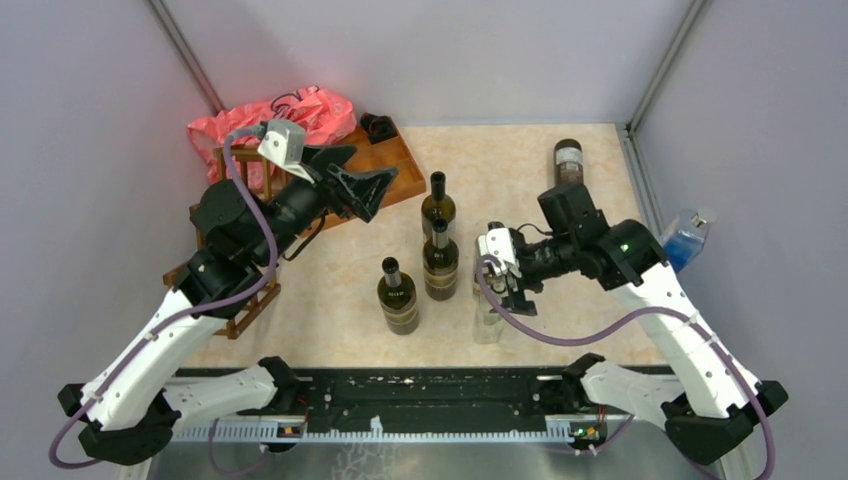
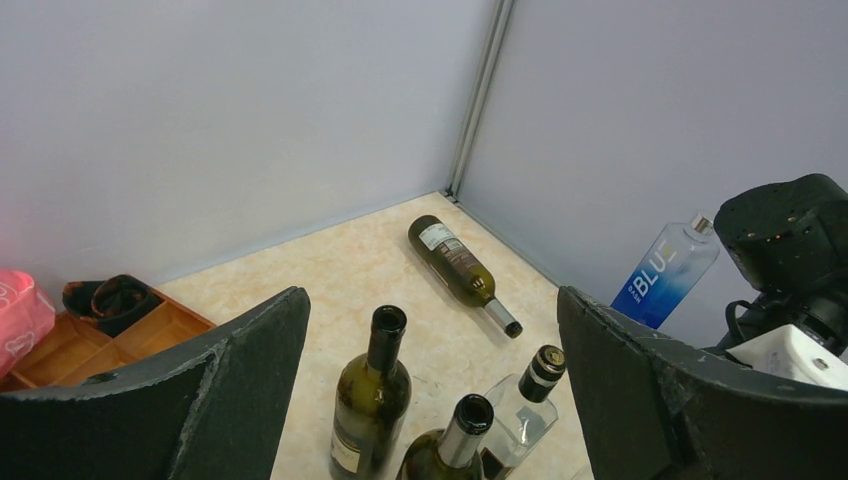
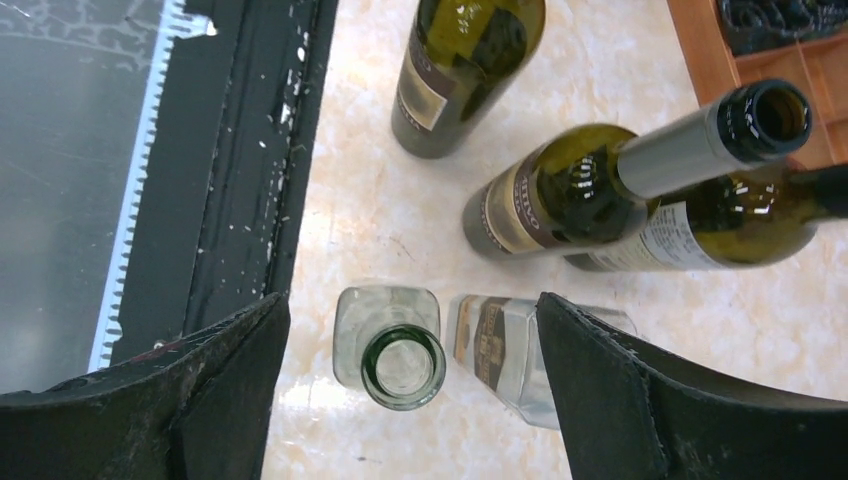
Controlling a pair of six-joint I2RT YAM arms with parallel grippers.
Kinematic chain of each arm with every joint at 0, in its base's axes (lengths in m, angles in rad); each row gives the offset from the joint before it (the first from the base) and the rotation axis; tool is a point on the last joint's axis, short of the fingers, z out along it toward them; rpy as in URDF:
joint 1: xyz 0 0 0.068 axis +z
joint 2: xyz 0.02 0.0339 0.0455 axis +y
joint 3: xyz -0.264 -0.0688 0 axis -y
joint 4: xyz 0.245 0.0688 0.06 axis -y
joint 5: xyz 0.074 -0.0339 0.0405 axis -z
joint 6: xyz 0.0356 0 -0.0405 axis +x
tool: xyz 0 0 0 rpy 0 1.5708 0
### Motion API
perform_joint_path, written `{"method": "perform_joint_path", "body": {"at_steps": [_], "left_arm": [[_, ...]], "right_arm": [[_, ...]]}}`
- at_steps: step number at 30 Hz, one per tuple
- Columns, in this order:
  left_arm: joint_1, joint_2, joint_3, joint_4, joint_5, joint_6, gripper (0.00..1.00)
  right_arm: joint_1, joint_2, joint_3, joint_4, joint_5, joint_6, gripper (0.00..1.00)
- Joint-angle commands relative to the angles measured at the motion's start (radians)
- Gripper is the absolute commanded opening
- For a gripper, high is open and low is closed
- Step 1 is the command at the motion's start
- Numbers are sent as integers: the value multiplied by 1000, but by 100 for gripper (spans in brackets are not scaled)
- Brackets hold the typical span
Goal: Put the wine bottle on the wine rack
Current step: Move the wine bottle to the center of the board.
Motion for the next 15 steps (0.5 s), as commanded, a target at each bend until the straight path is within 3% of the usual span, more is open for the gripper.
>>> {"method": "perform_joint_path", "body": {"at_steps": [1, 15], "left_arm": [[1, -40, -9, 22, -28, -22, 99], [1, -20, -5, 22, -12, 0, 99]], "right_arm": [[10, -7, -20, 52, 92, 69, 91], [10, -7, -98, 62, 161, 59, 78]]}}
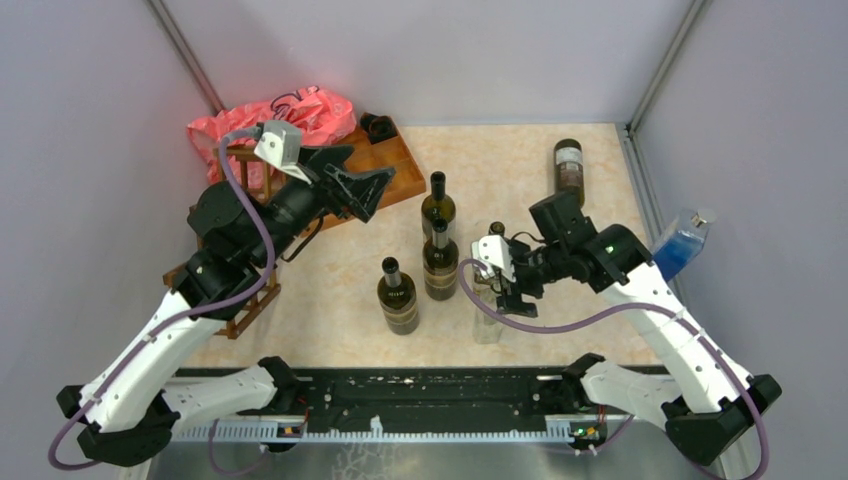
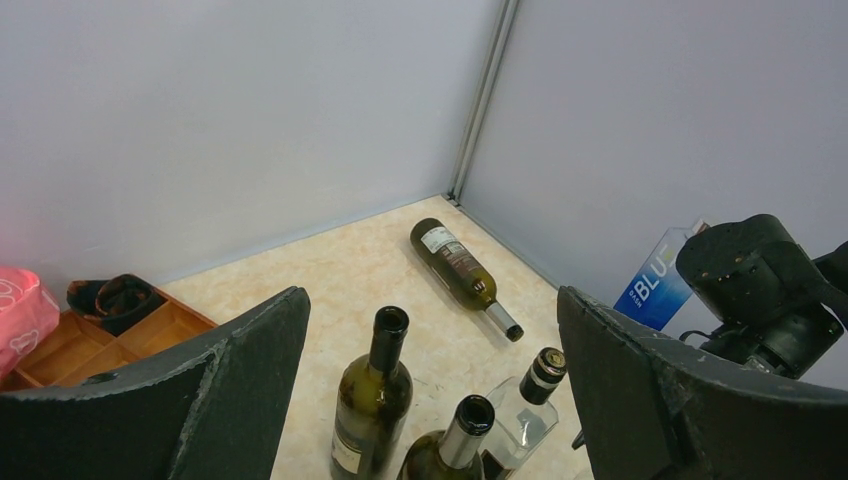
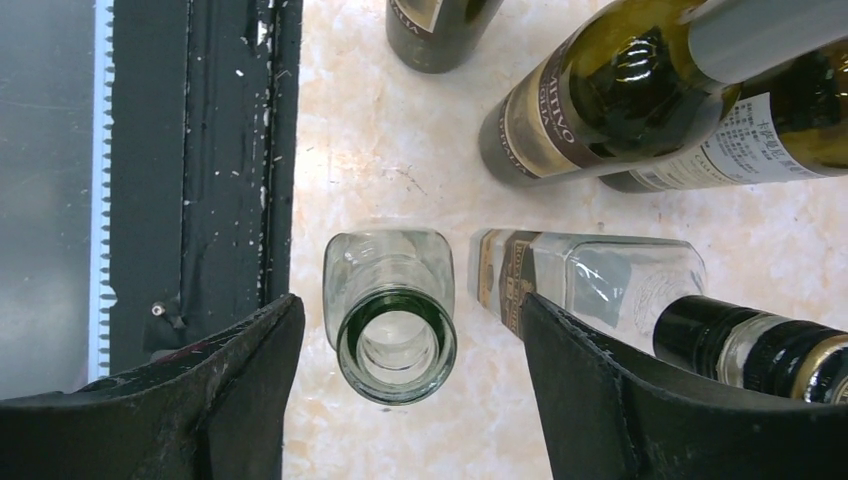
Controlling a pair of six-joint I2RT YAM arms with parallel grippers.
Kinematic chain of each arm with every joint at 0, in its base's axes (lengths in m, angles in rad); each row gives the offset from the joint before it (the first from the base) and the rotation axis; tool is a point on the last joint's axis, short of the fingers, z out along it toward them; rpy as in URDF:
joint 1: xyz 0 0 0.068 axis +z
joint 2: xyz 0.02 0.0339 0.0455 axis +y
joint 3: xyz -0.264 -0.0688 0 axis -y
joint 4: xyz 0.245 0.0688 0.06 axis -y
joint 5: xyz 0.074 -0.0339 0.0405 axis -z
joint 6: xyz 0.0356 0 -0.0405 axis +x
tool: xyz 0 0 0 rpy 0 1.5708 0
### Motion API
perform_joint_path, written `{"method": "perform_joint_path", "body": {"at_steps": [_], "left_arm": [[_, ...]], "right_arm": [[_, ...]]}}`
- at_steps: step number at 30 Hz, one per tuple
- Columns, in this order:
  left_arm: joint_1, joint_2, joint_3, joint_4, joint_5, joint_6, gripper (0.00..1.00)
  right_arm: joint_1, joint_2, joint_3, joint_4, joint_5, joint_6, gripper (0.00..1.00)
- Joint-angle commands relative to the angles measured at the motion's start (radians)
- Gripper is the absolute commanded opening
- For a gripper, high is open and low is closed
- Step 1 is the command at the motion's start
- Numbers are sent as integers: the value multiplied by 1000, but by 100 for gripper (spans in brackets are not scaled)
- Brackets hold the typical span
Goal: Put the wine bottle on the wine rack
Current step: Move the wine bottle to the center of the board.
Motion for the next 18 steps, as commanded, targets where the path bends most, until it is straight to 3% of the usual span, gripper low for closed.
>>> {"method": "perform_joint_path", "body": {"at_steps": [1, 6, 9, 13, 16, 18], "left_arm": [[1, -2, 2, 19, 3, 4, 99], [1, -6, -10, 20, 1, 0, 99], [0, -1, -9, 19, 2, 4, 99], [0, 9, 2, 15, 5, 13, 99], [1, 15, 12, 8, 6, 21, 99], [0, 18, 17, 3, 6, 26, 99]], "right_arm": [[9, 0, 17, 46, -2, 15, 77], [10, 3, 25, 42, -28, 26, 64], [9, 3, 30, 39, -39, 29, 32], [9, -1, 51, 12, -31, 17, 8], [-13, -2, 83, -41, -18, 12, 0], [-107, 4, 115, -121, -61, -45, 0]]}}
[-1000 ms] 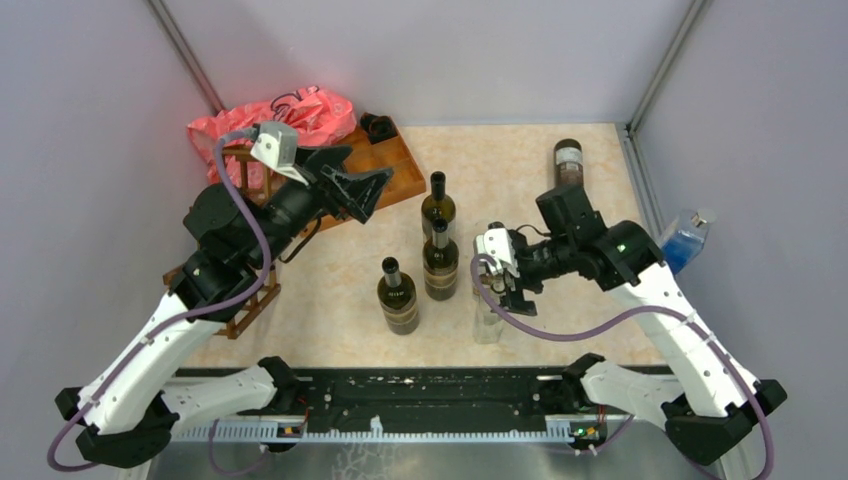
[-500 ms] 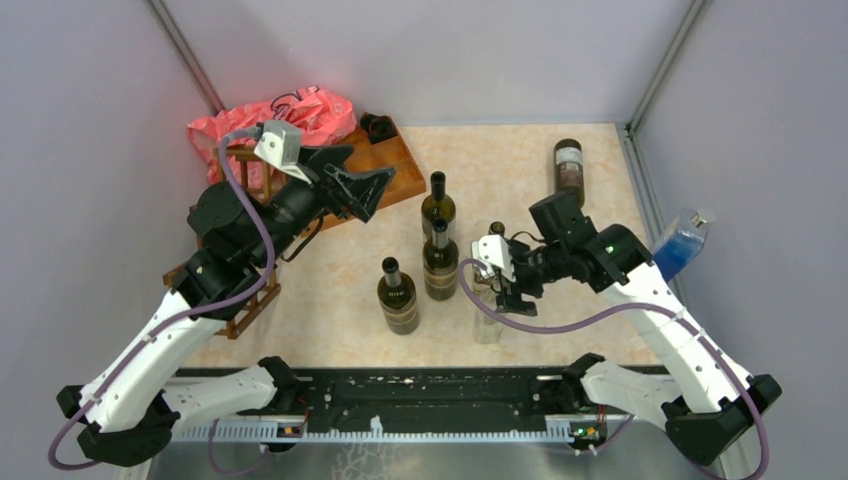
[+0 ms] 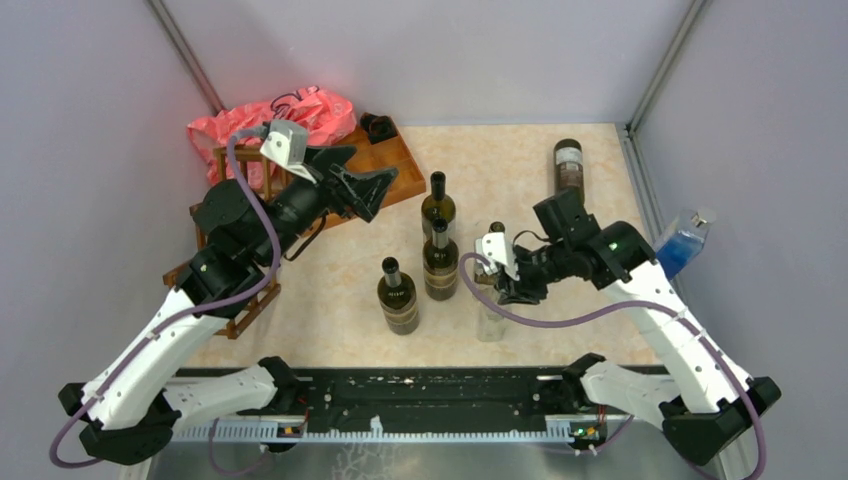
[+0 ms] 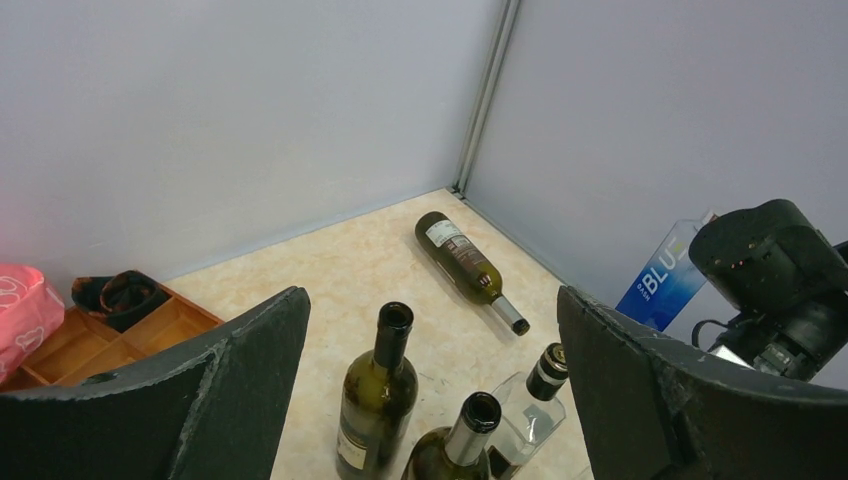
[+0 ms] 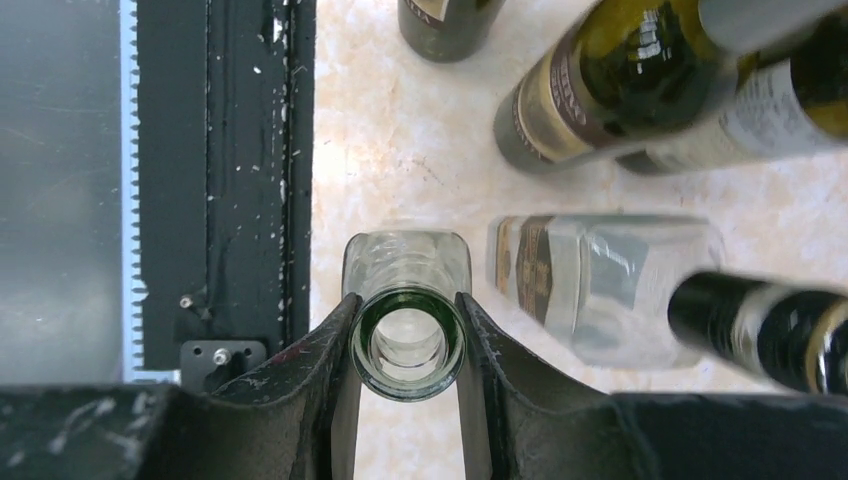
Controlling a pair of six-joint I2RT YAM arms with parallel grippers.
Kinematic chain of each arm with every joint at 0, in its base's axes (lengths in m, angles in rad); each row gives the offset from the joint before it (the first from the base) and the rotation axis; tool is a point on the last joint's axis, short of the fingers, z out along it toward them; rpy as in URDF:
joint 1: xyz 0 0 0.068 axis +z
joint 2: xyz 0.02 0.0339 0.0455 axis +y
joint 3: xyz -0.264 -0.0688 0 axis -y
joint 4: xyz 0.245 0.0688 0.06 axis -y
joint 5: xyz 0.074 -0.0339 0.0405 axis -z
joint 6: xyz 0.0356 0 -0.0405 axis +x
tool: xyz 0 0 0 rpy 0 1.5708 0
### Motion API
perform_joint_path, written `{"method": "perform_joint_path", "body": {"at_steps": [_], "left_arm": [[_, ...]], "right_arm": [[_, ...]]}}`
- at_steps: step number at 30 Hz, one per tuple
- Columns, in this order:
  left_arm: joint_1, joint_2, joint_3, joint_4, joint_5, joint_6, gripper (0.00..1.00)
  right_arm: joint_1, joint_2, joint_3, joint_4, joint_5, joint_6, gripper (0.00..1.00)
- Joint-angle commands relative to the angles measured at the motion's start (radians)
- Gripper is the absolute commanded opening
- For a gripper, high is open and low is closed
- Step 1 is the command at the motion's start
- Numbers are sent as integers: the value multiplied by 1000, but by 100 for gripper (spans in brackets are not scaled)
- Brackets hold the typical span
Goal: Put the wine bottle on the wine rack
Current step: Move the wine bottle to the center of the board.
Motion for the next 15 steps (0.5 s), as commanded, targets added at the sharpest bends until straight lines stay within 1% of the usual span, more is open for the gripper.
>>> {"method": "perform_joint_path", "body": {"at_steps": [1, 4, 7, 11, 13, 15], "left_arm": [[1, 7, 20, 3, 5, 19, 99], [1, 11, 25, 1, 3, 30, 99], [1, 23, 32, 1, 5, 43, 99], [1, 42, 56, -13, 21, 53, 99], [1, 49, 62, -15, 27, 58, 99], [1, 53, 65, -13, 29, 63, 99]], "right_arm": [[-150, 6, 118, -152, -90, -123, 0], [-313, 40, 170, -284, -139, -266, 0], [-421, 55, 186, -283, -132, -299, 0], [-554, 124, 224, -225, -133, -277, 0], [-619, 176, 241, -140, -99, -220, 0], [-644, 224, 262, -41, -60, -151, 0]]}}
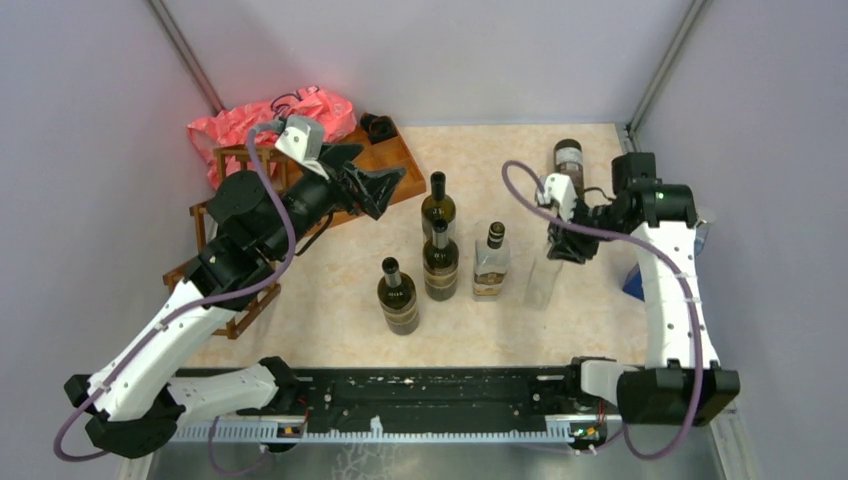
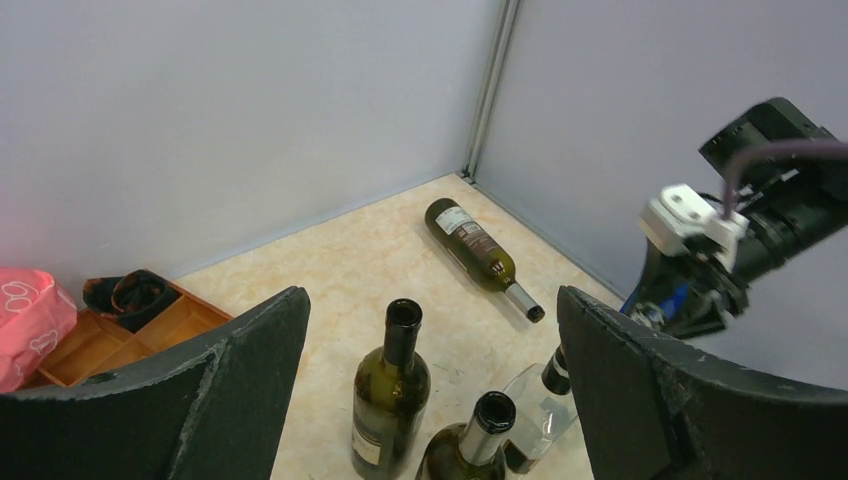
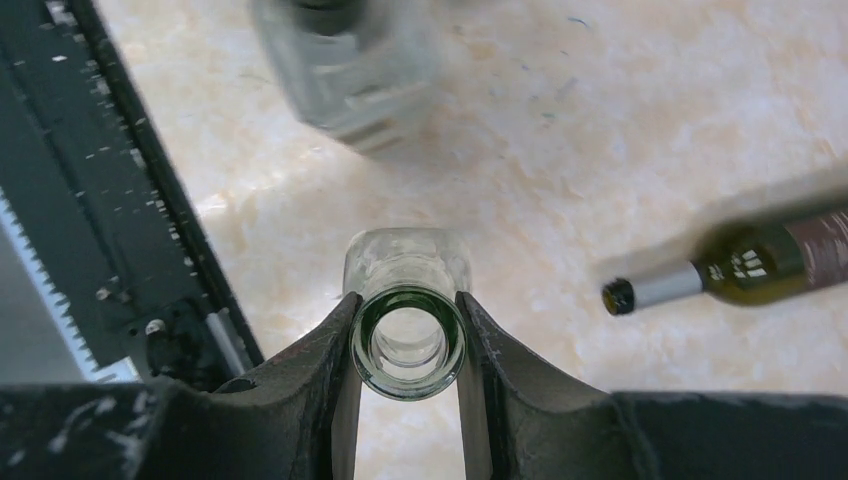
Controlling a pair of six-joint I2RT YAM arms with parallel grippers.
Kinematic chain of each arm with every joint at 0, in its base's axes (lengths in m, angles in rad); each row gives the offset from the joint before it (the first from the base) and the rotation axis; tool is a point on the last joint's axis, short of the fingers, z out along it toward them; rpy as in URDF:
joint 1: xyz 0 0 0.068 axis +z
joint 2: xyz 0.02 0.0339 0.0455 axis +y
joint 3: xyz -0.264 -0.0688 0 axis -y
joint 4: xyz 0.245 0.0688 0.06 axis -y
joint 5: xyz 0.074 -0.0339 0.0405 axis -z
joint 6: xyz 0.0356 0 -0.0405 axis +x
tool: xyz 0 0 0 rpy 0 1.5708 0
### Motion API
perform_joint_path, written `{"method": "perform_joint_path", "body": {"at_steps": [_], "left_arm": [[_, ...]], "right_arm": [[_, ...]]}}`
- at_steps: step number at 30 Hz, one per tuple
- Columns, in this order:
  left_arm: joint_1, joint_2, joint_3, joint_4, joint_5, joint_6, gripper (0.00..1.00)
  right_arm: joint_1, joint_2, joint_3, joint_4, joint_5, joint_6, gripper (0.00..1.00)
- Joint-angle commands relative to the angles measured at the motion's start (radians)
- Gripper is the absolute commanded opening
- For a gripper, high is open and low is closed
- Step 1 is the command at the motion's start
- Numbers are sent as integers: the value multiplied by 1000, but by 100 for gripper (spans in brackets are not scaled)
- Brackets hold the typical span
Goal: Put the wine bottle on the wine rack
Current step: Move the wine bottle to the center of the board.
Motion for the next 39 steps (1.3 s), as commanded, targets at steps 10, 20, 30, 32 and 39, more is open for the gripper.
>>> {"method": "perform_joint_path", "body": {"at_steps": [10, 20, 30, 32, 39], "left_arm": [[1, 10, 26, 8, 13, 27, 99], [2, 38, 28, 25, 25, 21, 99], [3, 37, 2, 50, 23, 8, 99], [3, 41, 6, 51, 27, 10, 99], [2, 50, 15, 50, 43, 10, 99]], "right_arm": [[-60, 373, 306, 617, 123, 458, 0], [-5, 691, 620, 630, 238, 591, 2], [2, 717, 633, 586, 228, 584, 33], [2, 698, 615, 590, 218, 583, 42], [2, 630, 581, 591, 213, 583, 68]]}}
